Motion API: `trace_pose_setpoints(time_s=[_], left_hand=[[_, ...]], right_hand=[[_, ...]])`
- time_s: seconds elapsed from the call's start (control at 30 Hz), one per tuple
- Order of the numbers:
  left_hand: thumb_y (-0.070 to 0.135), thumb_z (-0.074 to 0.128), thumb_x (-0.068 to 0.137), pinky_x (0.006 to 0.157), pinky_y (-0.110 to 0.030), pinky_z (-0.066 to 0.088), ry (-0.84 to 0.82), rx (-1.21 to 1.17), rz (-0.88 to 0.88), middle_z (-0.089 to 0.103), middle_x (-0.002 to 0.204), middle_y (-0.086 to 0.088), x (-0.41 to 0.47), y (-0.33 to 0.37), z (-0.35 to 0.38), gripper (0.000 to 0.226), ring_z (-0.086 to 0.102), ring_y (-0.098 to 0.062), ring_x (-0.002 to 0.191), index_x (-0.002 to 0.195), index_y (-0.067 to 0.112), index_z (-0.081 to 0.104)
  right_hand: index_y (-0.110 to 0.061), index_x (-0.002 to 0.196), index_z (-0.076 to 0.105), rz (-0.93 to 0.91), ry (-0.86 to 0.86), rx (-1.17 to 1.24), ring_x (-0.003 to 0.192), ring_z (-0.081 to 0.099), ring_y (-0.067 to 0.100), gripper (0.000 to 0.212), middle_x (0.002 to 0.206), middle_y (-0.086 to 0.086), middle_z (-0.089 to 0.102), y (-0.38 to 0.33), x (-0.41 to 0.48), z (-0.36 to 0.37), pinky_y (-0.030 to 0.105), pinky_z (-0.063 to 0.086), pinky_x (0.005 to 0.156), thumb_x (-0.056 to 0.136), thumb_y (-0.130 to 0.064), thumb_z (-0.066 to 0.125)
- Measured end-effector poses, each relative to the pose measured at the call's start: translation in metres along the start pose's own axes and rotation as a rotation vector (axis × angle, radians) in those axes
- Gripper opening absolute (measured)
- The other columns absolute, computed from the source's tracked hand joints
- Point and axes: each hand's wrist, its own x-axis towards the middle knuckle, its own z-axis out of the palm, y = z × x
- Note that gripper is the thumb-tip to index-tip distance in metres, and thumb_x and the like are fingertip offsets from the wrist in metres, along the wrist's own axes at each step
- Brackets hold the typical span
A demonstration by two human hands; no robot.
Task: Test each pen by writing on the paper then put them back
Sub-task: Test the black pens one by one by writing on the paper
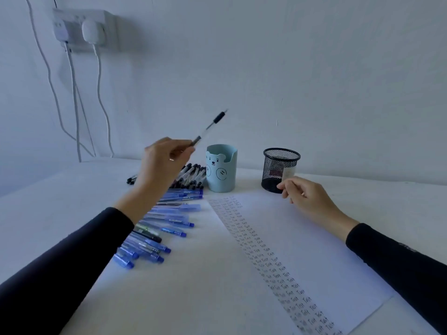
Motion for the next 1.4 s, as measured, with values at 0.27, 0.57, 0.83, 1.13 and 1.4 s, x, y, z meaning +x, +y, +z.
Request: trace_pose_setpoints(time_s=[0.27, 0.57, 0.83, 1.13, 1.4], left_hand=[[0.022, 0.066, 0.089, 0.057, -0.026, 0.03, -0.107, 0.236, -0.419, 0.046, 0.051, -0.001, -0.007, -0.099, -0.024, 0.039, 0.04, -0.016, 0.051, 0.054, 0.014, 0.05], [0.024, 0.065, 0.092, 0.073, -0.025, 0.04, -0.207, 0.341, -0.401, 0.074, 0.095, -0.01, -0.009, -0.095, -0.018, 0.023, 0.058, -0.016, 0.078, 0.093, 0.004, 0.077], [0.026, 0.06, 0.095, 0.072, -0.025, 0.041, -0.247, 0.294, -0.303, 0.067, 0.084, 0.006, -0.003, -0.086, -0.023, 0.019, 0.056, -0.01, 0.075, 0.097, 0.013, 0.073], [0.031, 0.061, 0.094, 0.081, -0.027, 0.048, -0.699, 0.44, -0.066, 0.063, 0.088, 0.012, -0.004, -0.073, -0.024, 0.018, 0.059, -0.01, 0.086, 0.103, 0.022, 0.074], [0.024, 0.054, 0.099, 0.084, -0.029, 0.046, -0.74, 0.47, -0.018, 0.048, 0.093, 0.008, -0.007, -0.071, -0.019, 0.024, 0.052, -0.013, 0.085, 0.117, 0.027, 0.068]], right_hand=[[-0.028, 0.086, 0.07, -0.276, -0.117, -0.368, 0.071, 0.056, 0.008, 0.014, 0.083, -0.015, 0.062, -0.01, -0.013, 0.014, 0.029, 0.047, 0.063, 0.093, -0.023, 0.059], [-0.029, 0.083, 0.07, -0.325, -0.118, -0.394, 0.075, 0.057, 0.008, 0.013, 0.086, -0.016, 0.06, -0.011, -0.014, 0.015, 0.028, 0.048, 0.063, 0.091, -0.024, 0.061], [-0.023, 0.097, 0.077, -0.446, -0.169, -0.314, 0.08, 0.053, 0.002, 0.013, 0.086, -0.014, 0.064, -0.049, -0.002, 0.037, 0.018, 0.04, 0.065, 0.09, -0.02, 0.067], [-0.02, 0.103, 0.075, -0.509, -0.287, -0.304, 0.086, 0.055, 0.005, 0.02, 0.093, -0.011, 0.063, -0.082, 0.007, 0.081, 0.008, 0.033, 0.067, 0.096, -0.026, 0.057], [-0.026, 0.098, 0.075, -0.4, -0.219, -0.276, 0.081, 0.058, 0.002, 0.016, 0.092, -0.016, 0.062, -0.067, 0.008, 0.071, 0.018, 0.041, 0.06, 0.094, -0.029, 0.06]])
